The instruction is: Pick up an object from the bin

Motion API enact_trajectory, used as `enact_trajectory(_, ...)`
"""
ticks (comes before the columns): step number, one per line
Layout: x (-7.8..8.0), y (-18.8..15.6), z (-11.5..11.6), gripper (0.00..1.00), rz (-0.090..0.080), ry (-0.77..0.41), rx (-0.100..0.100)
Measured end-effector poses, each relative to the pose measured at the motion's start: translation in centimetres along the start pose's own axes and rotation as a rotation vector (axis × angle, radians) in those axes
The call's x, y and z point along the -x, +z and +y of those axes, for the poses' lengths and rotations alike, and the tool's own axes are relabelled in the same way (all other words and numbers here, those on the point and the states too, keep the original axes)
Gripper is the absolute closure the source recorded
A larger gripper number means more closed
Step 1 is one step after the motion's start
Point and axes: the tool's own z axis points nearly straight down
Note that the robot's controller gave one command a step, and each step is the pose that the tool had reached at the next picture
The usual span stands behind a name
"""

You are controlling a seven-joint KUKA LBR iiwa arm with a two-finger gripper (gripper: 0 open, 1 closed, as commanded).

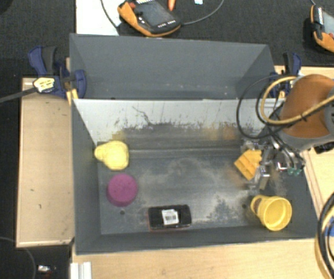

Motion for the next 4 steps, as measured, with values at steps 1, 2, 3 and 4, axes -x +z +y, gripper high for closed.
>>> enact_trajectory(1, -0.4, -8.8, -0.1, 0.00, -0.021, 0.012, -0.003)
enact_trajectory(2, 0.3, -3.5, -0.9, 0.00, 0.001, -0.052, 0.001)
enact_trajectory(3, 0.1, -0.5, -0.5, 0.00, -0.024, 0.184, -0.002)
enact_trajectory(4, 0.4, -0.6, 0.3, 1.00, -0.011, 0.151, -0.001)
